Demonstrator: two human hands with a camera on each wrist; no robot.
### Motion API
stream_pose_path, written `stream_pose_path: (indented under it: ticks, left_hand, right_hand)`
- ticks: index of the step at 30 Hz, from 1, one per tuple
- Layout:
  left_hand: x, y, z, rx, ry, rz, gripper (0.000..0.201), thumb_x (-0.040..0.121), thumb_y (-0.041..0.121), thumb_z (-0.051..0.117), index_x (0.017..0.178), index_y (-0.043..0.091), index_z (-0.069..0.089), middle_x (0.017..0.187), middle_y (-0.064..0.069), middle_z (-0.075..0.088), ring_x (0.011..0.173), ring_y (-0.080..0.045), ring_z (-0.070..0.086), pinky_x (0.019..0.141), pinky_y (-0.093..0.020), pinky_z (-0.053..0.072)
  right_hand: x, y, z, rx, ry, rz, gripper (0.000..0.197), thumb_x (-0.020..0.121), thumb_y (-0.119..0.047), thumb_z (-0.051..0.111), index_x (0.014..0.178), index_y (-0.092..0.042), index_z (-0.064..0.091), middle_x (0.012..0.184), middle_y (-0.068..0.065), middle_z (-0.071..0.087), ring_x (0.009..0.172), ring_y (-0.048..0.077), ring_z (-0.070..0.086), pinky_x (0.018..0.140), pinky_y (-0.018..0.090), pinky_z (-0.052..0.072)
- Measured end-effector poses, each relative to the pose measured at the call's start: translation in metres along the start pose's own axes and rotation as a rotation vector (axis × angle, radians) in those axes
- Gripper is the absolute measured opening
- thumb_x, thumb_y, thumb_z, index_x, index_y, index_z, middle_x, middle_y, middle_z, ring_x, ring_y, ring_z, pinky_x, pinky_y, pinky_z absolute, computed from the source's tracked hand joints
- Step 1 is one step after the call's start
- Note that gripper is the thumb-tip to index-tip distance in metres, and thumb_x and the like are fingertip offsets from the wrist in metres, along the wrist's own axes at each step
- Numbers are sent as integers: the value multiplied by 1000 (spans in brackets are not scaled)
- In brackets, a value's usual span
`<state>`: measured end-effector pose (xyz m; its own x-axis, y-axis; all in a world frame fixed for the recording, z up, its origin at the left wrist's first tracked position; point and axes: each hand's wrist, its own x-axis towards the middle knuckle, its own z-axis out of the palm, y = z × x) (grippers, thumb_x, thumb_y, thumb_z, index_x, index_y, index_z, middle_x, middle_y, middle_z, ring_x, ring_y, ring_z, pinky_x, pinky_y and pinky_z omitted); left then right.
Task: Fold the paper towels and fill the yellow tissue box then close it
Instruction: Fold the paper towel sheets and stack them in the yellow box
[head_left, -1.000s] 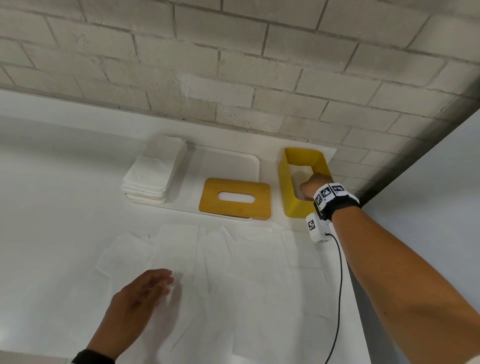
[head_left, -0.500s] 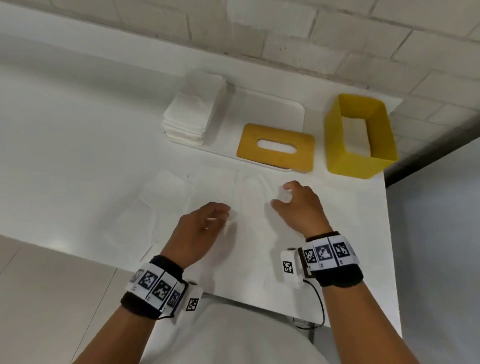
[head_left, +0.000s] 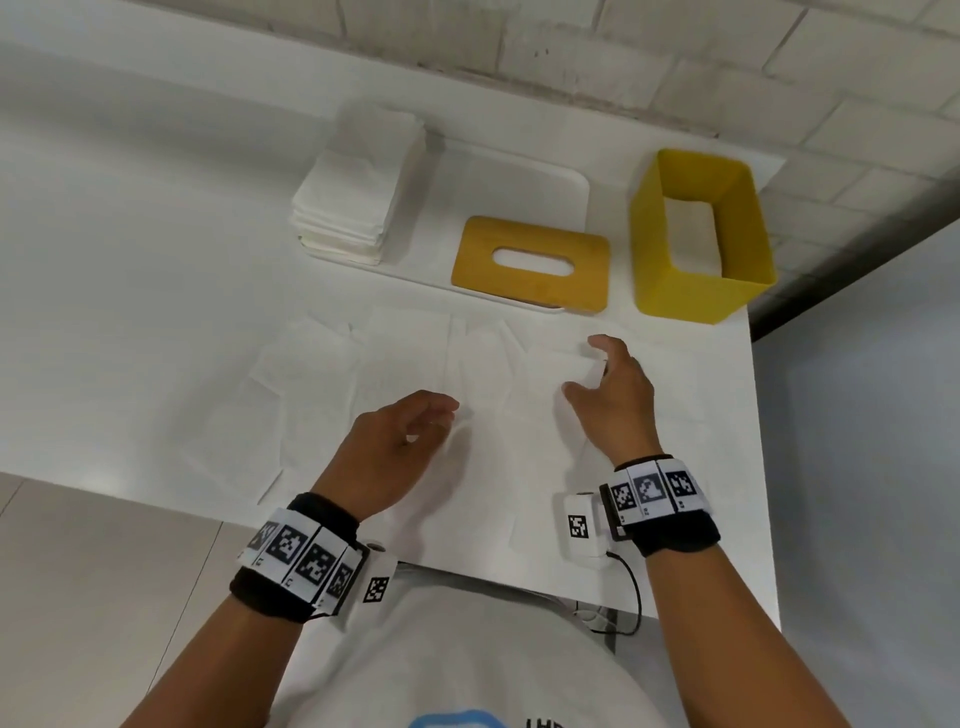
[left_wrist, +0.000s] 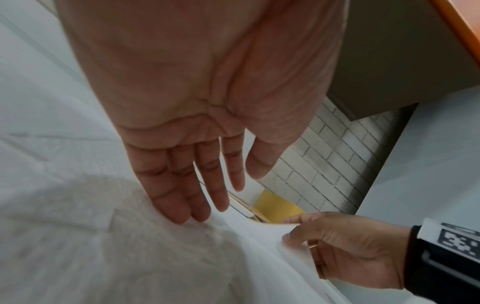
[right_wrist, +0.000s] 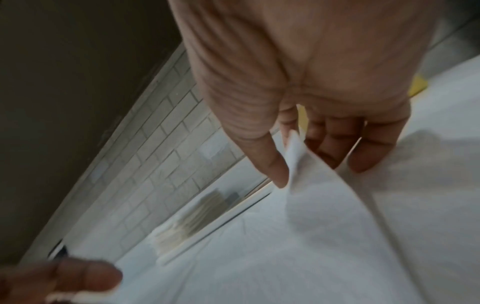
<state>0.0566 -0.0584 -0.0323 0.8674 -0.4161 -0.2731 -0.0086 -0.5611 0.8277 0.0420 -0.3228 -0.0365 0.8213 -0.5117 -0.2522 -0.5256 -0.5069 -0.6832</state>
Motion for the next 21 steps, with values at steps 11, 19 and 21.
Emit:
stream_pose_path:
  ticks: [11, 19, 21]
  left_hand:
    - [20, 38, -12, -437, 57, -7, 47, 82, 59, 64, 126, 44, 58, 125, 19, 69, 112, 1, 66, 103, -30, 50]
    - [23, 47, -28, -456, 130, 46, 50, 91, 39, 67, 67, 8, 36, 67, -14, 29, 67, -25, 31, 65, -41, 34]
    - [21, 40, -32, -442, 178, 35, 49, 95, 31, 66, 64, 14, 33, 65, -3, 26, 66, -23, 26, 65, -39, 26]
  right_hand:
    - [-20, -44, -31, 883, -486, -68, 45, 78, -22, 82, 121, -15, 72, 112, 24, 61, 102, 36, 57, 87, 44, 45]
    - [-24, -75, -13, 837, -457, -89, 29, 97, 0, 60, 119, -17, 69, 88, 5, 62, 85, 15, 65, 74, 32, 55]
    - [-27, -76, -5, 826, -491, -81, 26, 99, -5, 59, 122, -15, 67, 98, 4, 71, 90, 15, 69, 76, 32, 56]
